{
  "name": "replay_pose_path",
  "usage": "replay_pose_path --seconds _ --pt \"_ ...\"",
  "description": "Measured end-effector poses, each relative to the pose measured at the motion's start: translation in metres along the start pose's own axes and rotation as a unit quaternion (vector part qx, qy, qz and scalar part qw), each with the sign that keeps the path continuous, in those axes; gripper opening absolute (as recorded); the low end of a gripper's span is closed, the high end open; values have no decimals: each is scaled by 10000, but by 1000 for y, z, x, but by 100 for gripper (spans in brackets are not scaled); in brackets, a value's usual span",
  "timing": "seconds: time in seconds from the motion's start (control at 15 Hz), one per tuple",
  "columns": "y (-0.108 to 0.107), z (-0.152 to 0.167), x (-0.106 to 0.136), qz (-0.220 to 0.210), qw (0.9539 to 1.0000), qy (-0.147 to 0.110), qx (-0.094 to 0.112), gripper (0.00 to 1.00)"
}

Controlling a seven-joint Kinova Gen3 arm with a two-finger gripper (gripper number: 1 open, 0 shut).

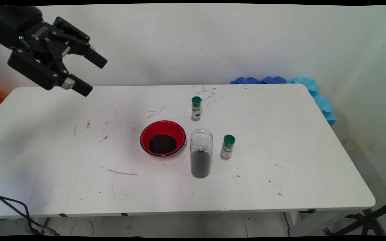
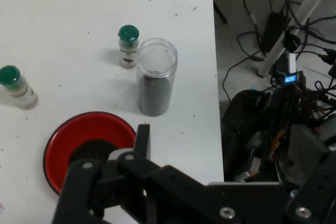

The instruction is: Pick up the black seasoning powder from the table

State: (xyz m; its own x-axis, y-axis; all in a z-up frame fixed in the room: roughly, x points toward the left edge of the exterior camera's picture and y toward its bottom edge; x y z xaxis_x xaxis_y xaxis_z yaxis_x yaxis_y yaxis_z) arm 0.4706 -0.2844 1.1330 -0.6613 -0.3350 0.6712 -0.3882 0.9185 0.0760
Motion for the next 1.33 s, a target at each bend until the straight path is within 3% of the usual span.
replay_pose_path --seconds 0.6,1.33 --pt "11 15 -39 -443 9987 -168 183 100" --pt "21 111 -97 -794 9959 121 423 100"
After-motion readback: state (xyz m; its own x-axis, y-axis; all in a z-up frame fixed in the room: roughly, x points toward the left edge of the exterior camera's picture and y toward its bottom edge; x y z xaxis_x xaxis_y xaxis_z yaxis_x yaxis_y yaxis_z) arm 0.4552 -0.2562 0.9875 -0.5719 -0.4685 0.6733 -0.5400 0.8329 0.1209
